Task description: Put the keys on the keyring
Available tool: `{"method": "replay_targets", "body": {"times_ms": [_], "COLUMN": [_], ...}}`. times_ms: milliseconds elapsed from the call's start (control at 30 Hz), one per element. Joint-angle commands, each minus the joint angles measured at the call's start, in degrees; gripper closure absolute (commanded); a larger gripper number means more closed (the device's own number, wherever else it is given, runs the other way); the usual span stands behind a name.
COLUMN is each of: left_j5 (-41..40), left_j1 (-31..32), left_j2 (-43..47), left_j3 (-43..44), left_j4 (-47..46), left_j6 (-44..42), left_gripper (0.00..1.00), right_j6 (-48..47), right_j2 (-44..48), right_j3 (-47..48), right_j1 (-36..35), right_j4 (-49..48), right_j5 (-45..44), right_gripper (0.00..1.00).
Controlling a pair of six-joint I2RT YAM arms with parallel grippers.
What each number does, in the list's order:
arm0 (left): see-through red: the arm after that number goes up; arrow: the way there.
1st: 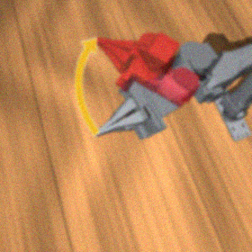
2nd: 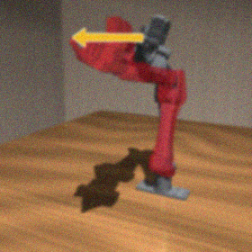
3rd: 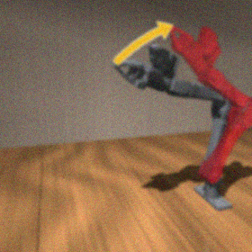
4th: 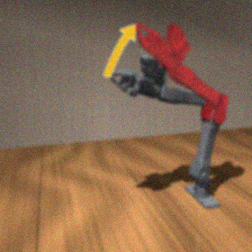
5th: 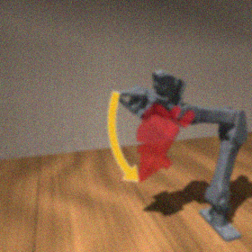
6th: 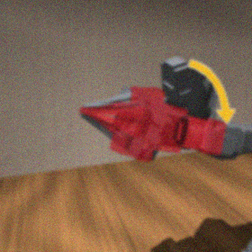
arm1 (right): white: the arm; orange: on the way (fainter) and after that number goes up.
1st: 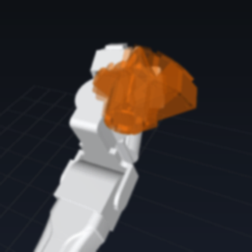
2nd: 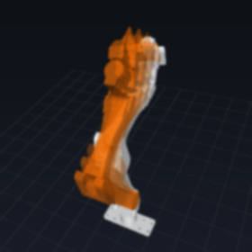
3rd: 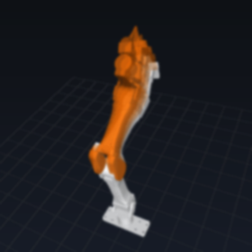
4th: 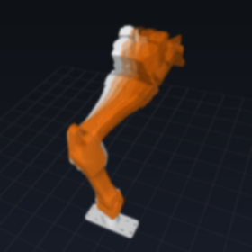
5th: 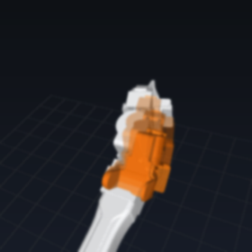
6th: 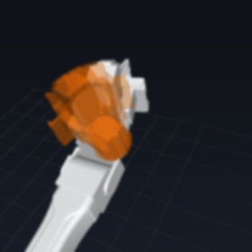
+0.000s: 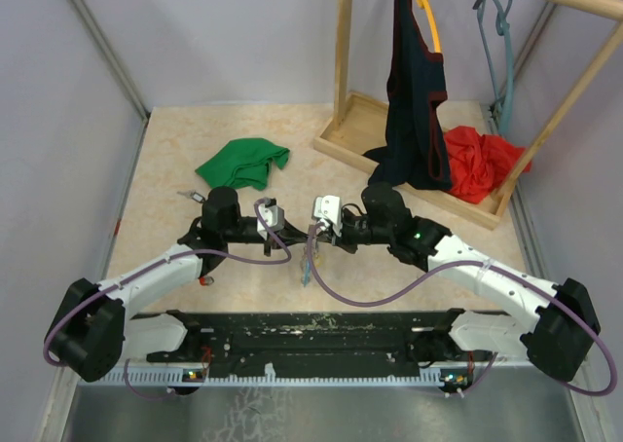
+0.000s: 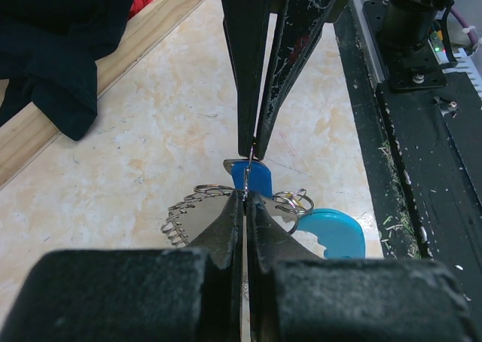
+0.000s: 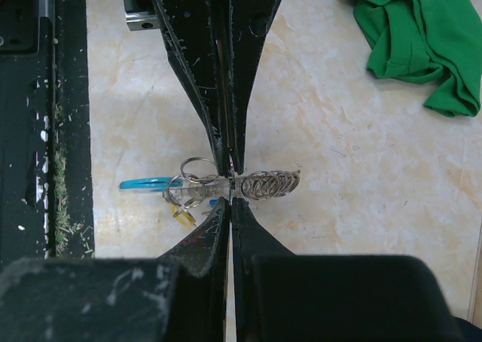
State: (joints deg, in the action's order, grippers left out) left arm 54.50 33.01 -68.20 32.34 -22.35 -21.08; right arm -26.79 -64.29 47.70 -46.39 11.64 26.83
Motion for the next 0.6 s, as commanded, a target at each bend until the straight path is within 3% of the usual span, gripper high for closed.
{"method": "replay_targets", "body": {"times_ms": [0, 567], "left_j5": [1.9, 0.3], "left_j1": [0.3, 0.3], "left_j2": [1.2, 1.6], "left_j3": [0.4, -0.2], "left_j4": [-2.3, -2.3], "left_j6": [-0.4, -1.0], "left_gripper": [1.0, 1.0], "right_j6": [0.6, 0.7], "right_j2": [-0.2, 1.0], "right_j3": [2.9, 2.8], "right_j1": [-0.5, -0.5], "right_j4": [-2.4, -0.9], "right_j5": [0.1, -0.5], "right_gripper": [1.0, 1.0]}}
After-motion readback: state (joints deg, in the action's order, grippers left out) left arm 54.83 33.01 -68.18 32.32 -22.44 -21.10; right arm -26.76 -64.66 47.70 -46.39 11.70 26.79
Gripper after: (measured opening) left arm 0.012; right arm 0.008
